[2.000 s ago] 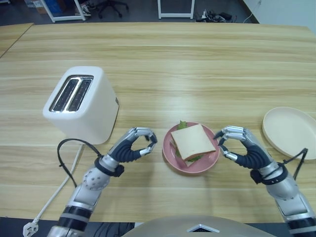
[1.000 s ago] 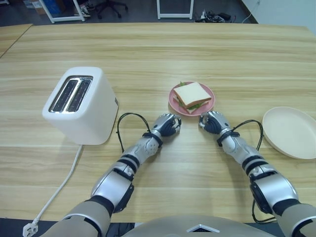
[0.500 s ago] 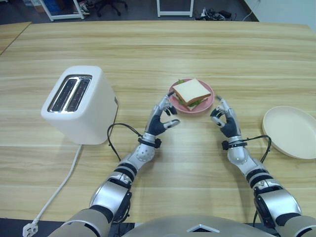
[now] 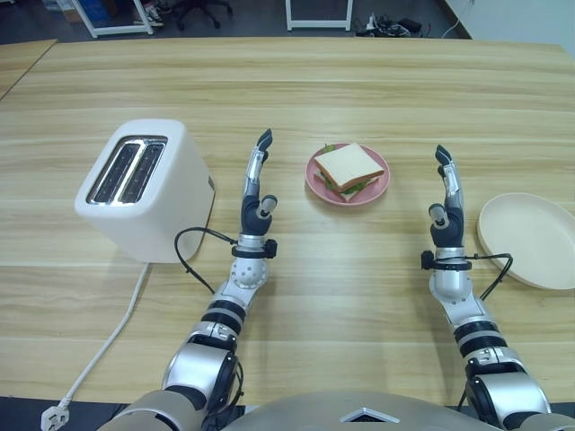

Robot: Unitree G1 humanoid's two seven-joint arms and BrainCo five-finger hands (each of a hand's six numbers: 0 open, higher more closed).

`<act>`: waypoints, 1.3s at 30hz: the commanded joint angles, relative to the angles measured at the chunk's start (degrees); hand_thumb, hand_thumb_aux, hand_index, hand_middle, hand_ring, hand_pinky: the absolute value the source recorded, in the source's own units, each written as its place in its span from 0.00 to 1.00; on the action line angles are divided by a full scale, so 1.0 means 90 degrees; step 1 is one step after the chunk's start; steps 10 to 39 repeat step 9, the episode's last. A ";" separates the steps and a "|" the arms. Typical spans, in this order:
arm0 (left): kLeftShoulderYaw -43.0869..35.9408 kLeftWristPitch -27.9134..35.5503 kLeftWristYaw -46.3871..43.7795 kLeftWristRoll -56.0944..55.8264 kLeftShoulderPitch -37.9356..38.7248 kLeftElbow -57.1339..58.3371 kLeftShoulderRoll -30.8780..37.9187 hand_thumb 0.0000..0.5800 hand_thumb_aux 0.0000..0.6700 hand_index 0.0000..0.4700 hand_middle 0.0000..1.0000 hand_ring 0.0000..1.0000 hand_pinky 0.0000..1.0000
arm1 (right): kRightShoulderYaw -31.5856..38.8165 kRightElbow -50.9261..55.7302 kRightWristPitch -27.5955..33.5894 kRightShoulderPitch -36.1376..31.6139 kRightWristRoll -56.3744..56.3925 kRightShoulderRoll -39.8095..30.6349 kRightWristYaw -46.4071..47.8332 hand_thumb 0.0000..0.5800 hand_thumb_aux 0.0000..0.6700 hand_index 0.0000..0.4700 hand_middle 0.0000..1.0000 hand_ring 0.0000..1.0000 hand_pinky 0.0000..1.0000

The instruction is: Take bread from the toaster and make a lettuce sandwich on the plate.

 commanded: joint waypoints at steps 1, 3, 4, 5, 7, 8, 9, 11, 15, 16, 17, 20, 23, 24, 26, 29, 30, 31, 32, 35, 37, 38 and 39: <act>0.0074 -0.0026 0.0043 0.0110 -0.0191 0.0325 -0.0086 0.00 0.00 0.00 0.00 0.00 0.00 | -0.0131 0.0320 -0.0127 -0.0232 -0.0172 -0.0018 -0.0196 0.00 0.00 0.00 0.00 0.00 0.00; 0.0078 -0.0079 0.0037 0.0114 -0.0266 0.0483 -0.0127 0.00 0.00 0.00 0.00 0.00 0.00 | -0.0168 0.0438 -0.0205 -0.0315 -0.0269 -0.0036 -0.0334 0.00 0.00 0.00 0.00 0.00 0.00; 0.0075 -0.0105 0.0027 0.0114 -0.0291 0.0545 -0.0147 0.00 0.00 0.00 0.00 0.00 0.00 | -0.0168 0.0512 -0.0225 -0.0369 -0.0333 -0.0042 -0.0409 0.00 0.00 0.00 0.00 0.00 0.00; 0.0071 -0.0128 -0.0014 0.0084 -0.0307 0.0585 -0.0171 0.00 0.00 0.00 0.00 0.00 0.00 | -0.0164 0.0576 -0.0241 -0.0413 -0.0405 -0.0046 -0.0489 0.00 0.00 0.00 0.00 0.00 0.00; 0.0086 -0.0102 -0.0124 -0.0029 -0.0293 0.0645 -0.0220 0.00 0.00 0.00 0.00 0.00 0.00 | -0.0152 0.0707 -0.0274 -0.0476 -0.0531 -0.0031 -0.0658 0.00 0.00 0.00 0.00 0.00 0.00; 0.0100 -0.0073 -0.0138 -0.0037 -0.0266 0.0661 -0.0225 0.00 0.00 0.00 0.00 0.00 0.00 | -0.0141 0.0735 -0.0319 -0.0487 -0.0585 -0.0013 -0.0732 0.00 0.00 0.00 0.00 0.00 0.00; 0.0116 -0.0034 -0.0143 -0.0023 -0.0232 0.0655 -0.0217 0.00 0.00 0.00 0.00 0.00 0.00 | -0.0124 0.0734 -0.0359 -0.0488 -0.0624 0.0010 -0.0781 0.00 0.00 0.00 0.00 0.00 0.00; 0.0116 -0.0034 -0.0143 -0.0023 -0.0232 0.0655 -0.0217 0.00 0.00 0.00 0.00 0.00 0.00 | -0.0124 0.0734 -0.0359 -0.0488 -0.0624 0.0010 -0.0781 0.00 0.00 0.00 0.00 0.00 0.00; 0.0116 -0.0034 -0.0143 -0.0023 -0.0232 0.0655 -0.0217 0.00 0.00 0.00 0.00 0.00 0.00 | -0.0124 0.0734 -0.0359 -0.0488 -0.0624 0.0010 -0.0781 0.00 0.00 0.00 0.00 0.00 0.00; 0.0116 -0.0034 -0.0143 -0.0023 -0.0232 0.0655 -0.0217 0.00 0.00 0.00 0.00 0.00 0.00 | -0.0124 0.0734 -0.0359 -0.0488 -0.0624 0.0010 -0.0781 0.00 0.00 0.00 0.00 0.00 0.00; 0.0116 -0.0034 -0.0143 -0.0023 -0.0232 0.0655 -0.0217 0.00 0.00 0.00 0.00 0.00 0.00 | -0.0124 0.0734 -0.0359 -0.0488 -0.0624 0.0010 -0.0781 0.00 0.00 0.00 0.00 0.00 0.00; 0.0116 -0.0034 -0.0143 -0.0023 -0.0232 0.0655 -0.0217 0.00 0.00 0.00 0.00 0.00 0.00 | -0.0124 0.0734 -0.0359 -0.0488 -0.0624 0.0010 -0.0781 0.00 0.00 0.00 0.00 0.00 0.00; 0.0116 -0.0034 -0.0143 -0.0023 -0.0232 0.0655 -0.0217 0.00 0.00 0.00 0.00 0.00 0.00 | -0.0124 0.0734 -0.0359 -0.0488 -0.0624 0.0010 -0.0781 0.00 0.00 0.00 0.00 0.00 0.00; 0.0116 -0.0034 -0.0143 -0.0023 -0.0232 0.0655 -0.0217 0.00 0.00 0.00 0.00 0.00 0.00 | -0.0124 0.0734 -0.0359 -0.0488 -0.0624 0.0010 -0.0781 0.00 0.00 0.00 0.00 0.00 0.00; 0.0116 -0.0034 -0.0143 -0.0023 -0.0232 0.0655 -0.0217 0.00 0.00 0.00 0.00 0.00 0.00 | -0.0124 0.0734 -0.0359 -0.0488 -0.0624 0.0010 -0.0781 0.00 0.00 0.00 0.00 0.00 0.00; 0.0116 -0.0034 -0.0143 -0.0023 -0.0232 0.0655 -0.0217 0.00 0.00 0.00 0.00 0.00 0.00 | -0.0124 0.0734 -0.0359 -0.0488 -0.0624 0.0010 -0.0781 0.00 0.00 0.00 0.00 0.00 0.00; 0.0116 -0.0034 -0.0143 -0.0023 -0.0232 0.0655 -0.0217 0.00 0.00 0.00 0.00 0.00 0.00 | -0.0124 0.0734 -0.0359 -0.0488 -0.0624 0.0010 -0.0781 0.00 0.00 0.00 0.00 0.00 0.00; 0.0116 -0.0034 -0.0143 -0.0023 -0.0232 0.0655 -0.0217 0.00 0.00 0.00 0.00 0.00 0.00 | -0.0124 0.0734 -0.0359 -0.0488 -0.0624 0.0010 -0.0781 0.00 0.00 0.00 0.00 0.00 0.00; 0.0116 -0.0034 -0.0143 -0.0023 -0.0232 0.0655 -0.0217 0.00 0.00 0.00 0.00 0.00 0.00 | -0.0124 0.0734 -0.0359 -0.0488 -0.0624 0.0010 -0.0781 0.00 0.00 0.00 0.00 0.00 0.00; 0.0116 -0.0034 -0.0143 -0.0023 -0.0232 0.0655 -0.0217 0.00 0.00 0.00 0.00 0.00 0.00 | -0.0124 0.0734 -0.0359 -0.0488 -0.0624 0.0010 -0.0781 0.00 0.00 0.00 0.00 0.00 0.00; 0.0116 -0.0034 -0.0143 -0.0023 -0.0232 0.0655 -0.0217 0.00 0.00 0.00 0.00 0.00 0.00 | -0.0124 0.0734 -0.0359 -0.0488 -0.0624 0.0010 -0.0781 0.00 0.00 0.00 0.00 0.00 0.00; 0.0116 -0.0034 -0.0143 -0.0023 -0.0232 0.0655 -0.0217 0.00 0.00 0.00 0.00 0.00 0.00 | -0.0124 0.0734 -0.0359 -0.0488 -0.0624 0.0010 -0.0781 0.00 0.00 0.00 0.00 0.00 0.00; 0.0116 -0.0034 -0.0143 -0.0023 -0.0232 0.0655 -0.0217 0.00 0.00 0.00 0.00 0.00 0.00 | -0.0124 0.0734 -0.0359 -0.0488 -0.0624 0.0010 -0.0781 0.00 0.00 0.00 0.00 0.00 0.00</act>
